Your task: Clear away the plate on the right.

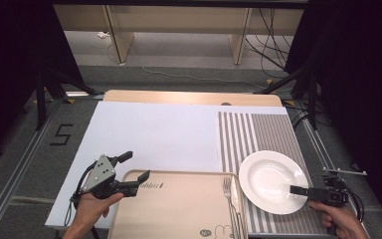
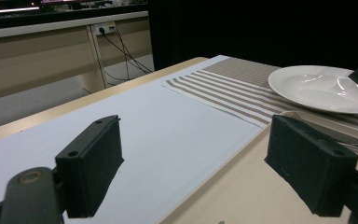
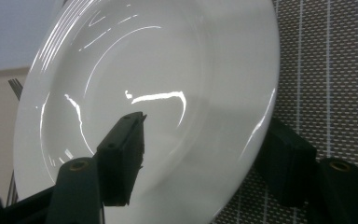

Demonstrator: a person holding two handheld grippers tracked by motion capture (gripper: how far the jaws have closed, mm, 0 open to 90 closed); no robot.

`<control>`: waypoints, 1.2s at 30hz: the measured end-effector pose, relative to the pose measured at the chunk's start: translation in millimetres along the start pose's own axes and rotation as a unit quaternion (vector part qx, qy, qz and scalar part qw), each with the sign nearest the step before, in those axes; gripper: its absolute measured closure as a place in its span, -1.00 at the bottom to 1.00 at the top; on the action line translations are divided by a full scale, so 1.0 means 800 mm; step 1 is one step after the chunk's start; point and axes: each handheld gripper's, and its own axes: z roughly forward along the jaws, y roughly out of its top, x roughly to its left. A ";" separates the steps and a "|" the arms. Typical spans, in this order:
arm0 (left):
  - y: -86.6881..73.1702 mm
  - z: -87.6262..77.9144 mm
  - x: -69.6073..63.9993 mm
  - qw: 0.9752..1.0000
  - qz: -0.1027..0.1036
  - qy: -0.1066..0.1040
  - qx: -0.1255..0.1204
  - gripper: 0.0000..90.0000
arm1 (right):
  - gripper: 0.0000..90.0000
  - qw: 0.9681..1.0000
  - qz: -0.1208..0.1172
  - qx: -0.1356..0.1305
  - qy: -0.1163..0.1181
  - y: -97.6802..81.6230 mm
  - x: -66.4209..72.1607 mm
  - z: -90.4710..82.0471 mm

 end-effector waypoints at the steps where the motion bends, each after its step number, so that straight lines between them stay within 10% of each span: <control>1: 0.000 0.000 0.000 1.000 0.000 0.000 0.000 -0.61 | -0.13 1.000 0.005 0.009 -0.002 0.001 0.001 -0.002; 11: 0.000 0.000 0.000 1.000 0.000 -0.001 0.000 -0.61 | 0.00 1.000 -0.016 0.011 0.015 0.002 -0.010 -0.002; 36: 0.000 0.001 -0.001 1.000 0.003 -0.003 0.003 -0.61 | 0.30 0.998 0.038 0.009 0.045 0.000 -0.020 0.002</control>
